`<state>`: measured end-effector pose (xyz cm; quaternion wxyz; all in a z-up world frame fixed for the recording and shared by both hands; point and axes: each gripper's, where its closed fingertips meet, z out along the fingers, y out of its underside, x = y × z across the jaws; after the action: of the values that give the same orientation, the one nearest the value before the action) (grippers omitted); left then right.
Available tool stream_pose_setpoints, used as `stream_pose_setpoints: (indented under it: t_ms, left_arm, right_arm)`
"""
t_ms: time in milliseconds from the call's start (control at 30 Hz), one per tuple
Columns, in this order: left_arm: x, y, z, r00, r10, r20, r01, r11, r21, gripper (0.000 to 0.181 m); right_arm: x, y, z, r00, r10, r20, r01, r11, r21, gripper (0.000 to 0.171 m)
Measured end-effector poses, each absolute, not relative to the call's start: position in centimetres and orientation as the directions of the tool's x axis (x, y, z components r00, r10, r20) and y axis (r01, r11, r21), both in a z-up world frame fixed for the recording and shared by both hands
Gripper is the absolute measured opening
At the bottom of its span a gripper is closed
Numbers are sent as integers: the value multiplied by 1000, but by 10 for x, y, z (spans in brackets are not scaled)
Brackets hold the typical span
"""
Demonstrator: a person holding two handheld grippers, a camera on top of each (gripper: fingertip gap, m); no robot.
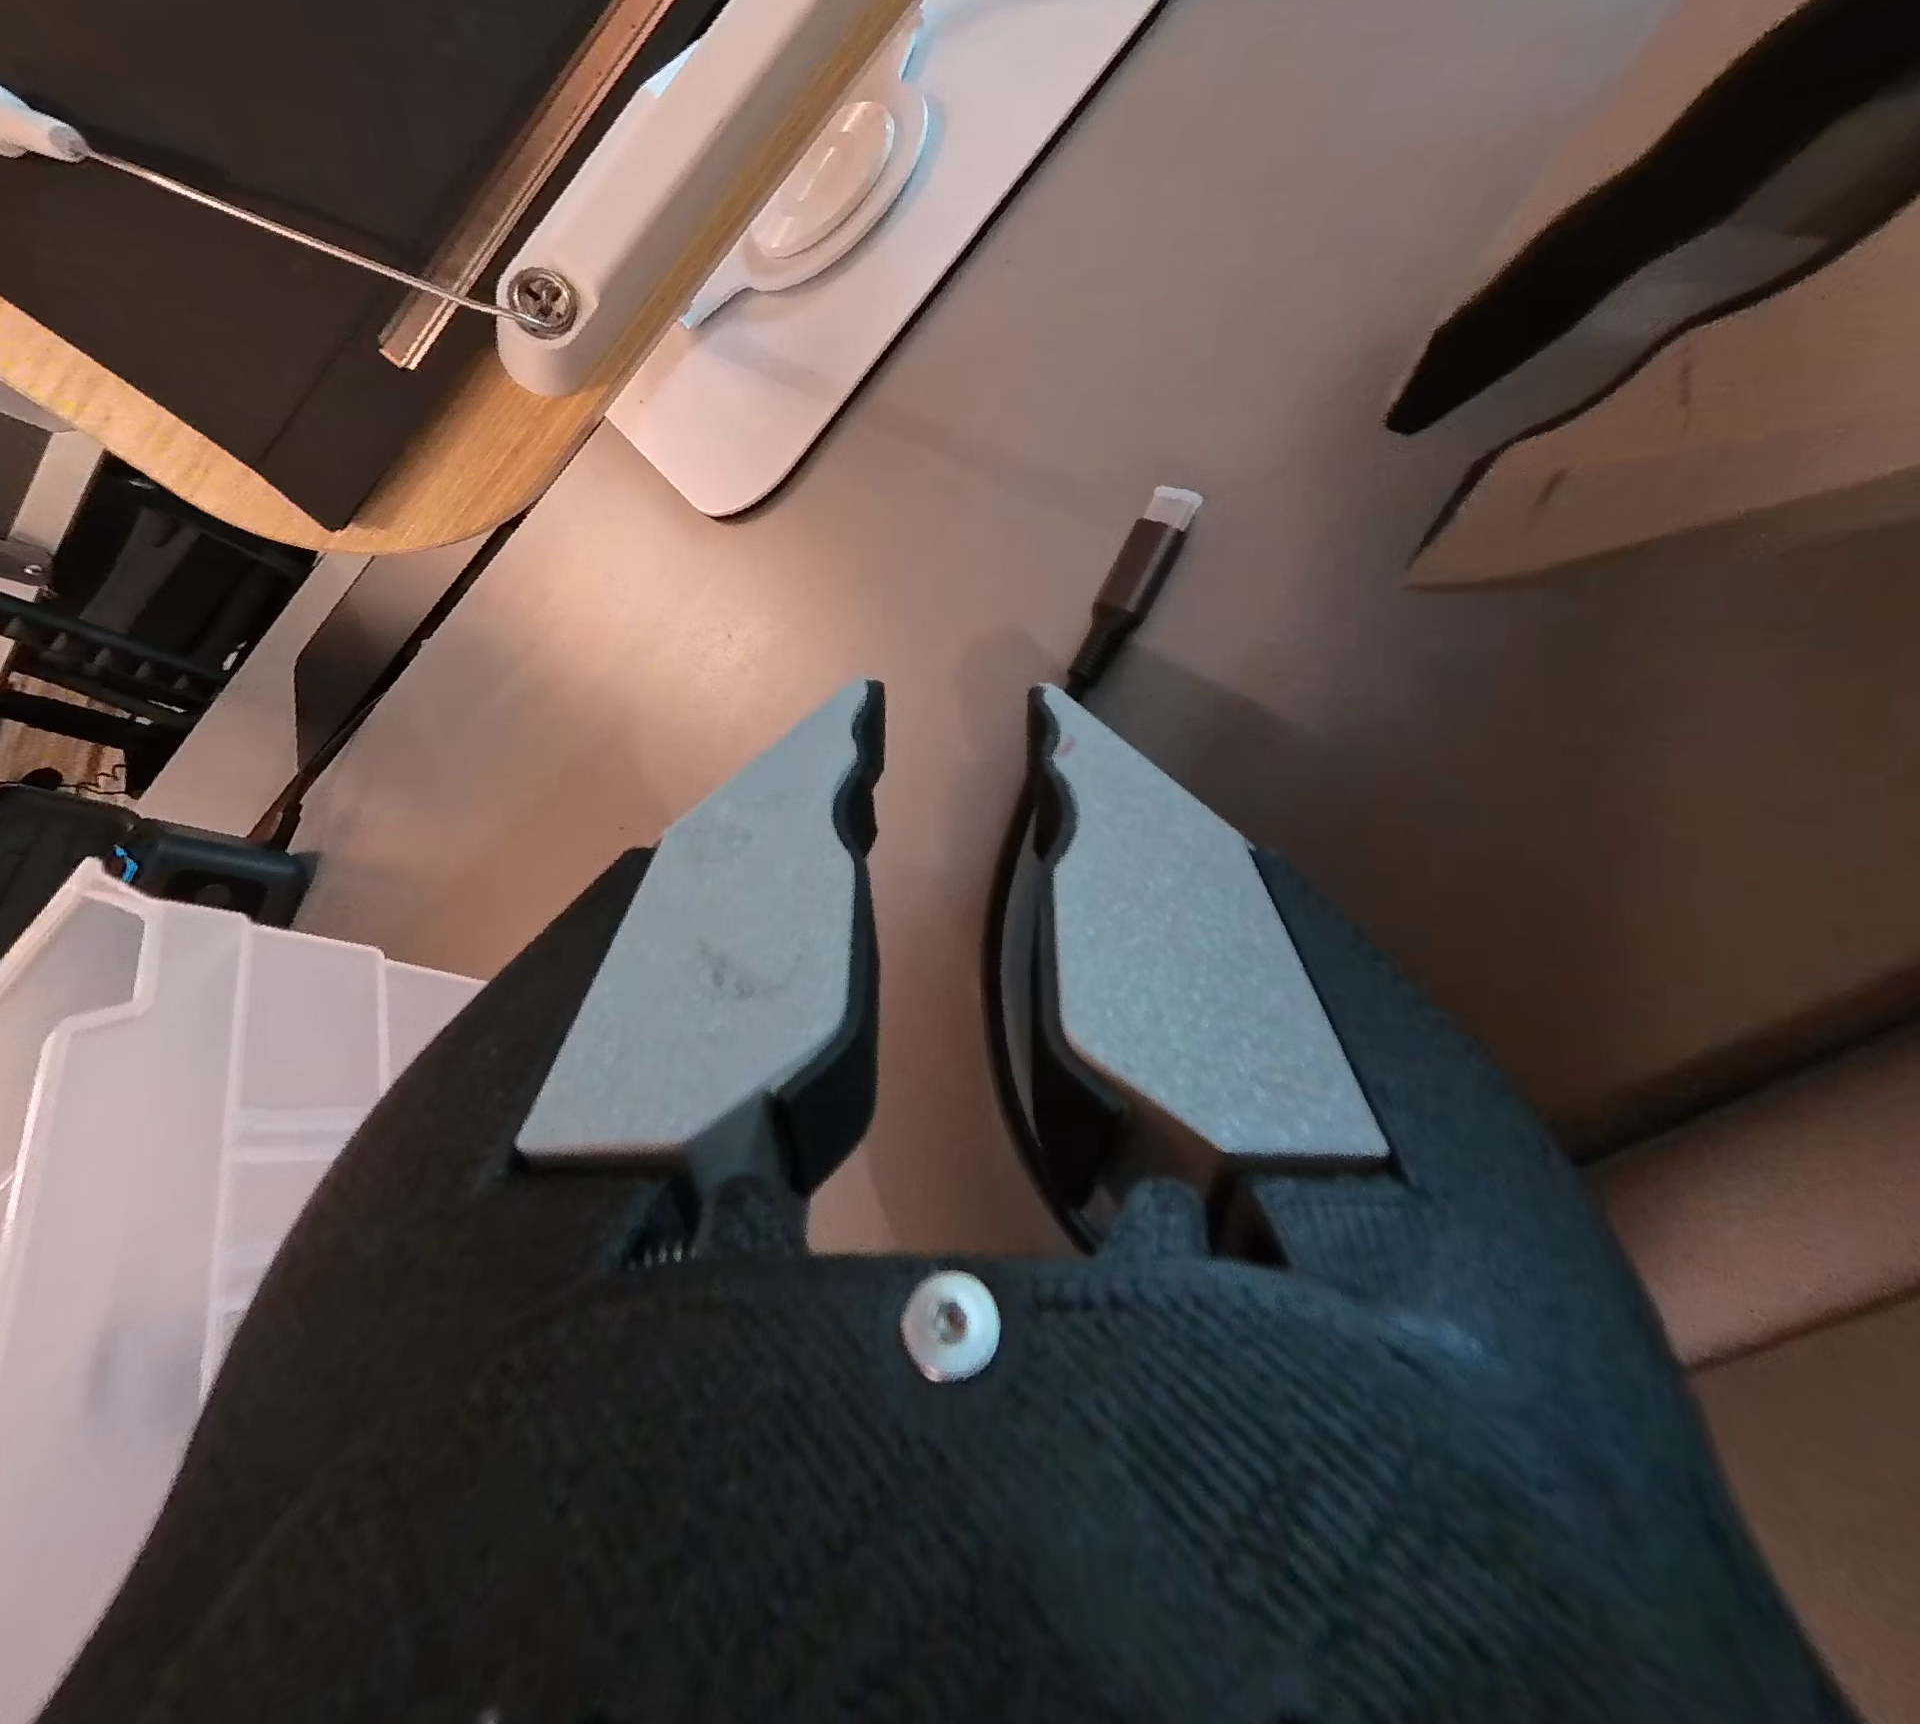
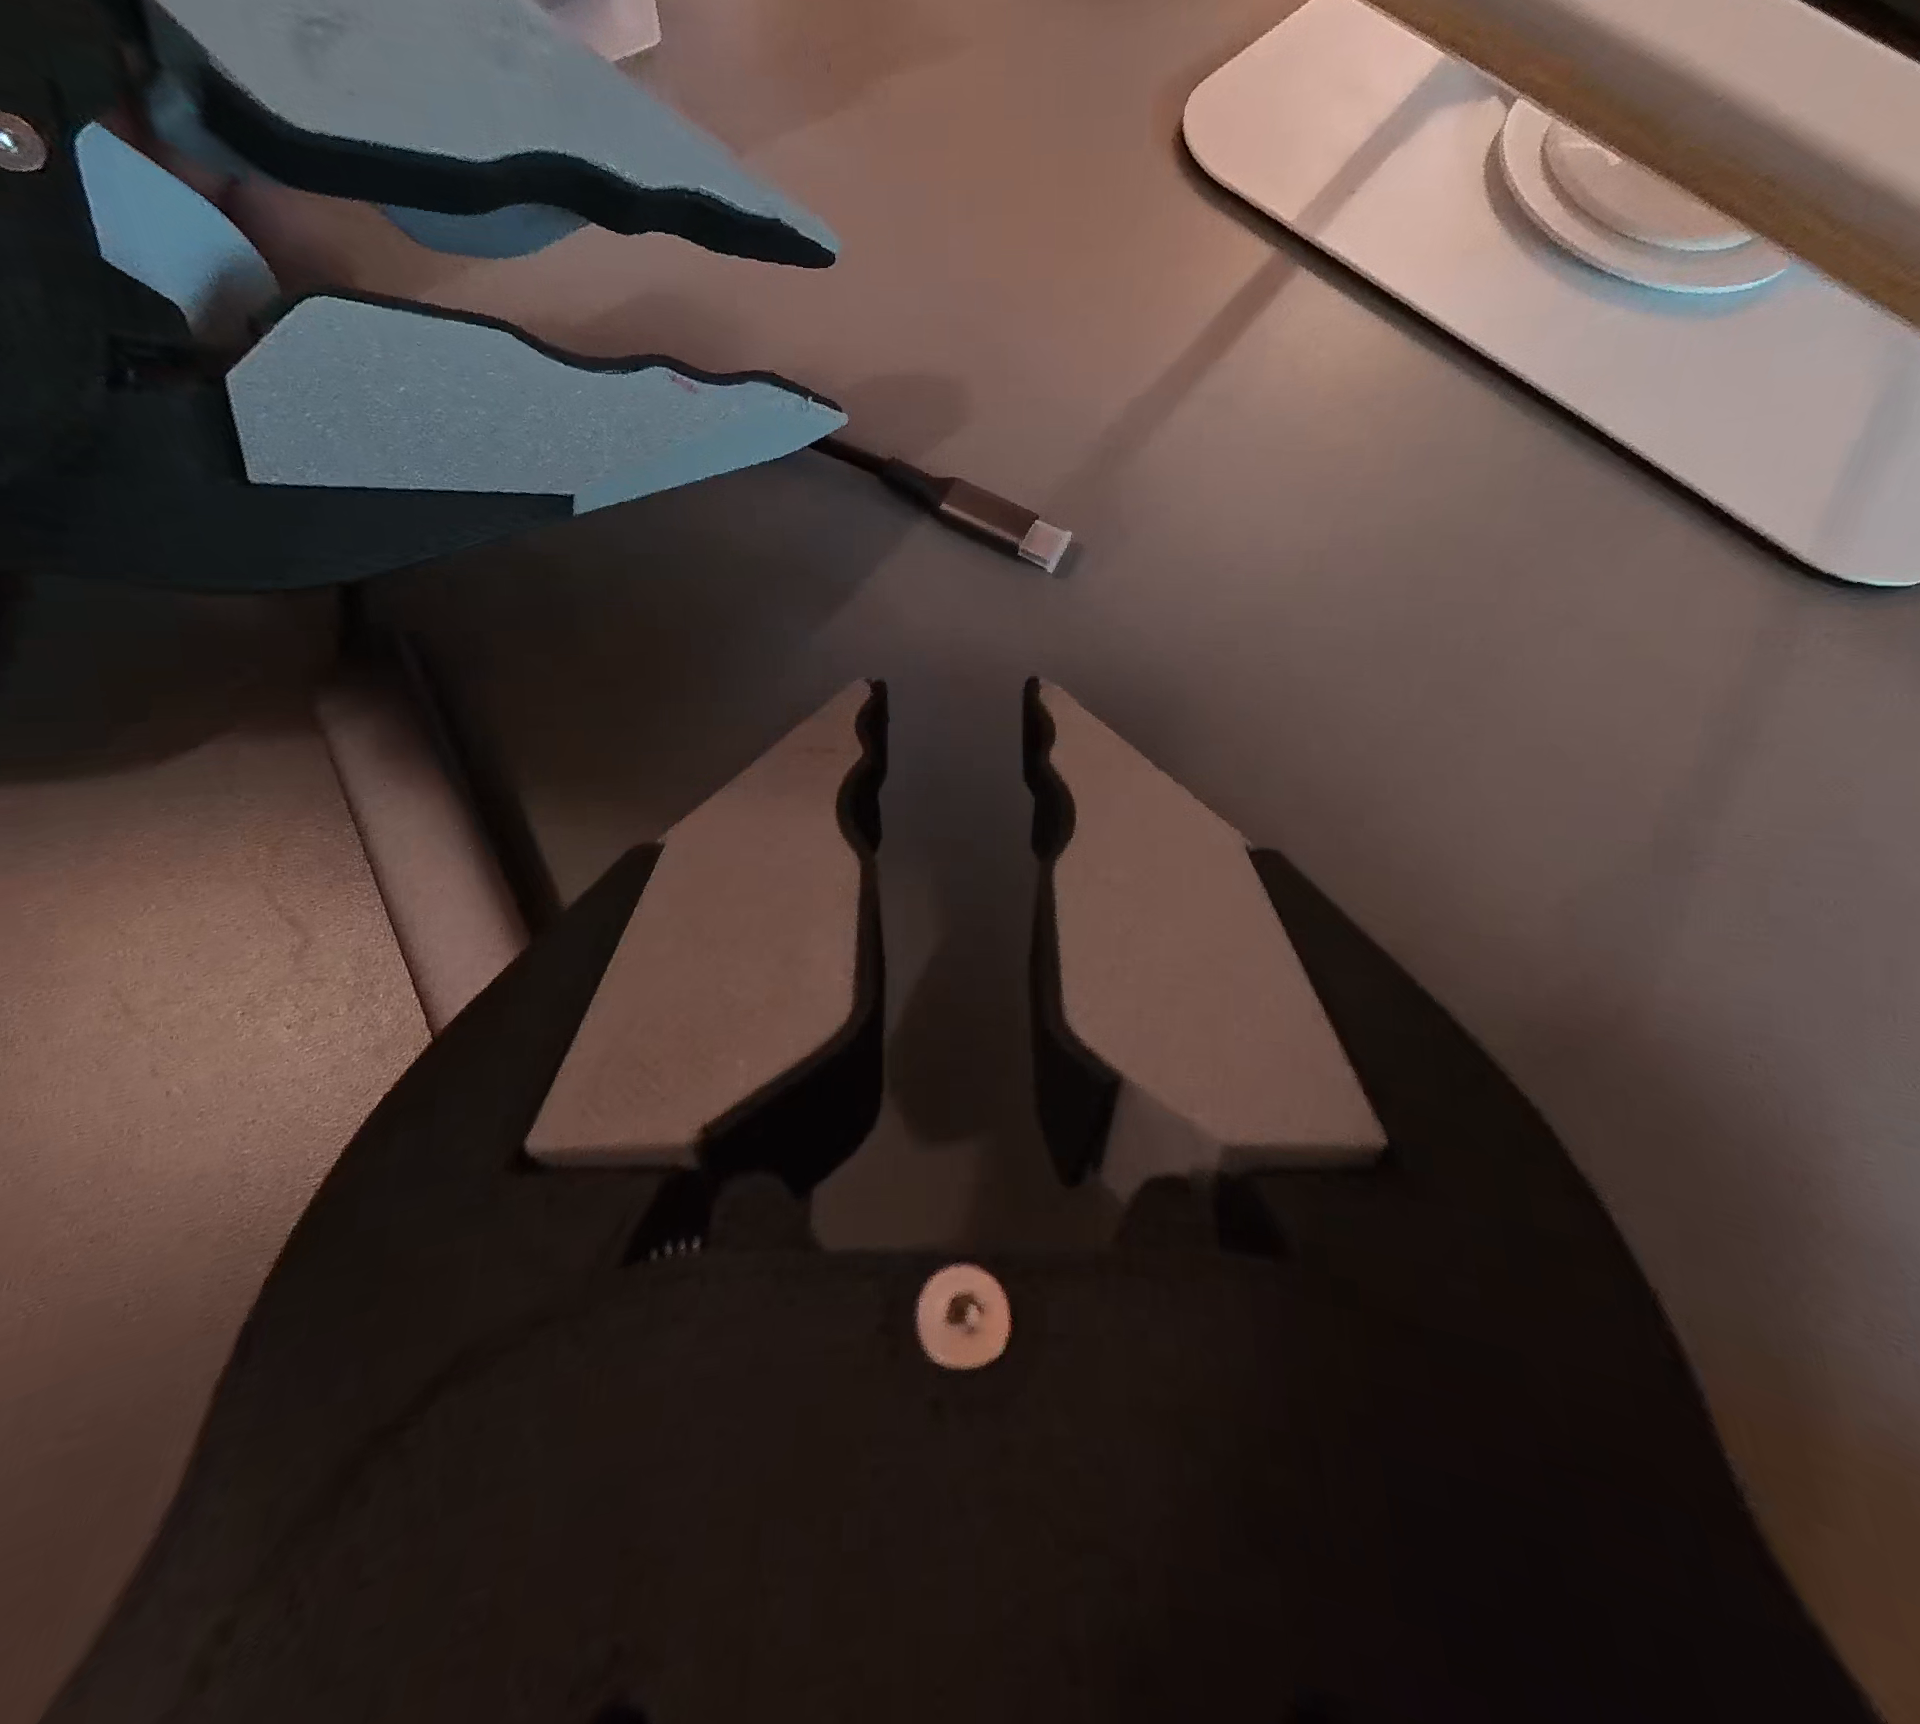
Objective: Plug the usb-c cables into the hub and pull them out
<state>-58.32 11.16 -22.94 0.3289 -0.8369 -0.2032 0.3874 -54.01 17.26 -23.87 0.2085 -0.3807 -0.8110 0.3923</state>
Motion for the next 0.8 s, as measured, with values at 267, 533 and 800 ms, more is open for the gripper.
stream_pose_setpoints:
  t_ms: [267, 533, 800]
  left_arm:
    - [-583, 112, -230, 615, 588, -525, 81, -710, -700, 25]
    - [-583, 113, -230, 614, 585, -530, 74, -711, -699, 25]
    - [-575, 117, -207, 629, 630, -455, 70, -628, -775, 28]
  right_arm:
    - [-540, 173, -241, -622, 781, 58, 457, 422, -783, 21]
    - [-540, 172, -242, -624, 779, 58, 458, 425, -781, 20]
    - [-540, 173, -241, -622, 782, 51, 460, 417, -784, 19]
